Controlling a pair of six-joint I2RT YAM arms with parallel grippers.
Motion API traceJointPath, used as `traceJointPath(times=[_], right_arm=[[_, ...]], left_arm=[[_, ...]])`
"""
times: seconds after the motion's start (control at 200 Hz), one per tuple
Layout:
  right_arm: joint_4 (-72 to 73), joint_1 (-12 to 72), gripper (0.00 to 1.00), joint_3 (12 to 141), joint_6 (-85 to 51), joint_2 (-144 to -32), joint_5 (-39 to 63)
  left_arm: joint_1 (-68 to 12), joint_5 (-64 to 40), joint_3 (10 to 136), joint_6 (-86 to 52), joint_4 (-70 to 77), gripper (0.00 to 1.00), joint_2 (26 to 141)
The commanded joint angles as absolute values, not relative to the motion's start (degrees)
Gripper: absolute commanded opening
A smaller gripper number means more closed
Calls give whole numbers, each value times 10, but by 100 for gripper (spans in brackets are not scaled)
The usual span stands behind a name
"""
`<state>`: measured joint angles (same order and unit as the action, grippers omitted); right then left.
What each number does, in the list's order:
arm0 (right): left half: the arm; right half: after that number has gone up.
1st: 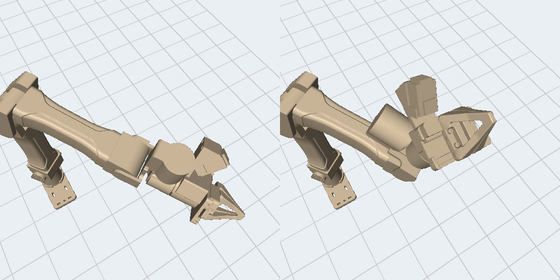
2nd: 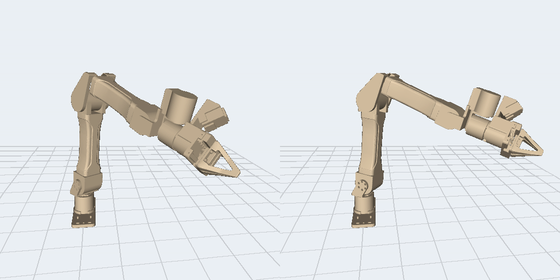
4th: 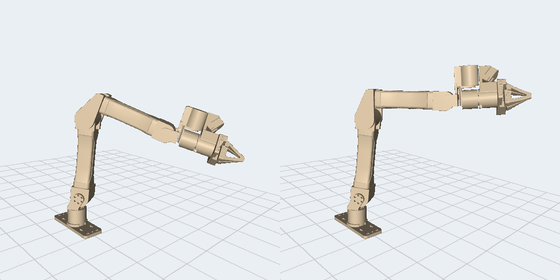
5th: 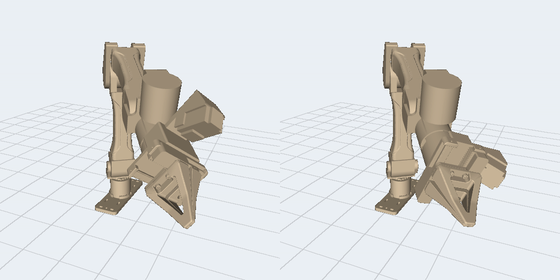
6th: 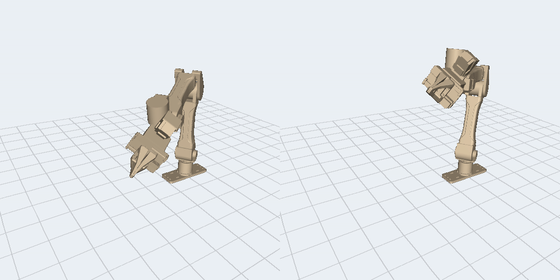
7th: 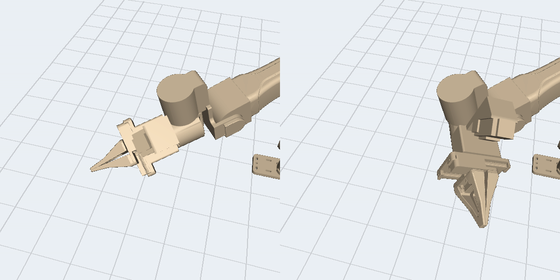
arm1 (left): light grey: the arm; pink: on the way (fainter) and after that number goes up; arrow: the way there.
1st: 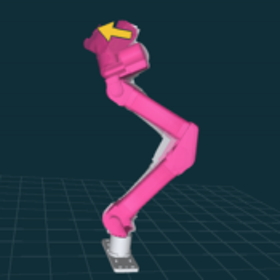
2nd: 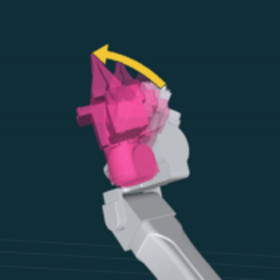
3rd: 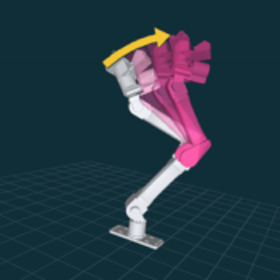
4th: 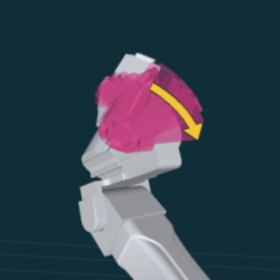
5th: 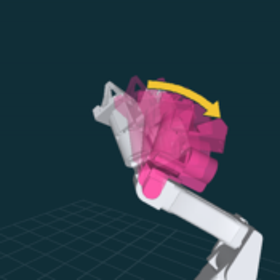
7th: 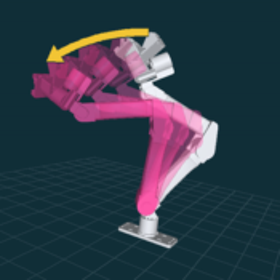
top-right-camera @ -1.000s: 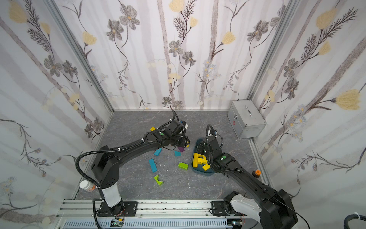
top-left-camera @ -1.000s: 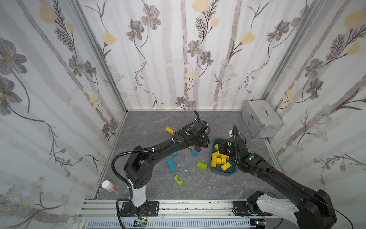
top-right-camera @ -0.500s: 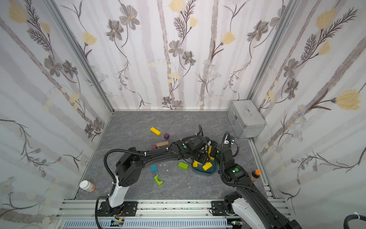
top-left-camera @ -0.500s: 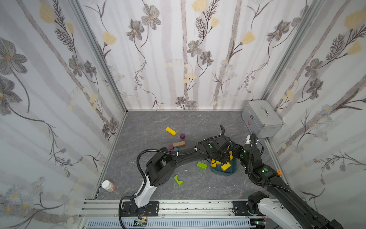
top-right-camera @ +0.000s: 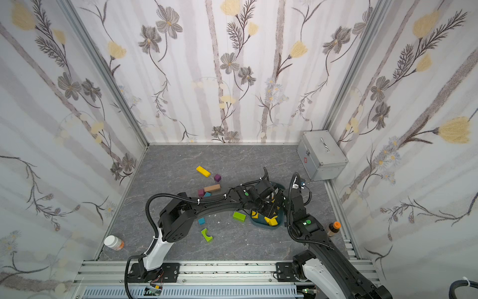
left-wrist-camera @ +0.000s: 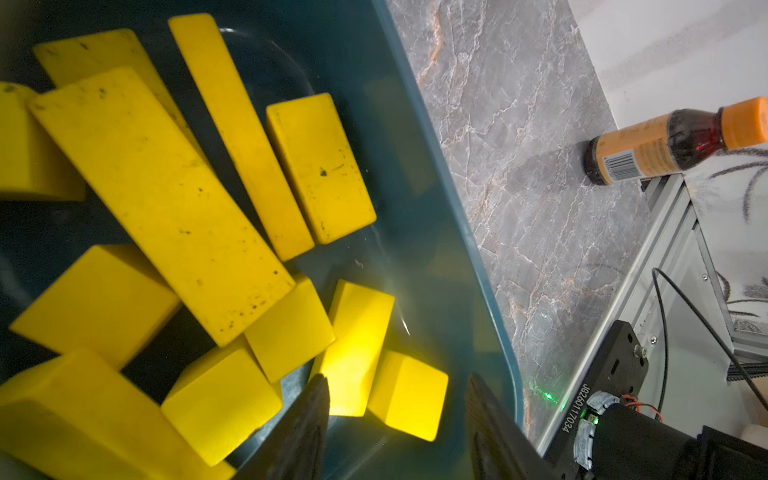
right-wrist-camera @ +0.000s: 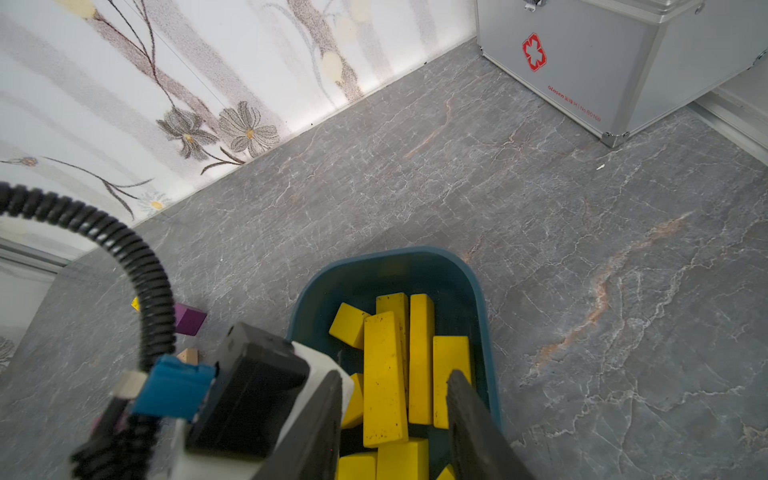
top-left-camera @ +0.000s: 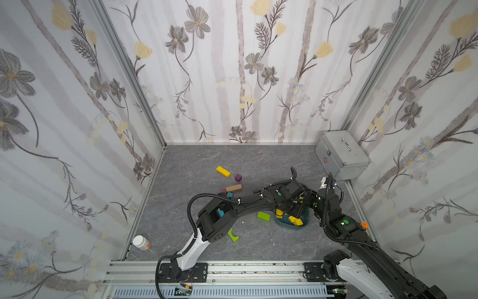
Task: Pick out the yellow building blocks
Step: Place the building block in the storage box.
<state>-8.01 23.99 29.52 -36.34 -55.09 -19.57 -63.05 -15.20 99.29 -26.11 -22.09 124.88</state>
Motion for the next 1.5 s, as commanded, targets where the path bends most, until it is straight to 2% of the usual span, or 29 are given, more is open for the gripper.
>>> traceJointPath(times=[0.0,0.235,0.38,0.75,1.069,1.259,1.494], right_arm=[[-62,241,43,309,-350,-551,-184],[-28,242,44,341,-329,-573,-100],[-6,271,42,382,-309,-618,-76],[8,383,43,585,-248,-844,-87],[-43,410,42,822,-253,-1074,-33],[-108,423,42,978,-257,-1208,-10],[-143,423,43,1118,-256,-1332,-9]], left_arm=[[-630,-150,988,-262,-198,54,1227],[-620,-114,912,-262,-156,53,1144],[-597,-97,851,-266,-141,52,1088],[-507,-50,689,-264,-133,52,932],[-383,-44,573,-277,-178,50,784],[-285,-76,553,-238,-204,50,760],[-172,-151,569,-229,-190,50,801]])
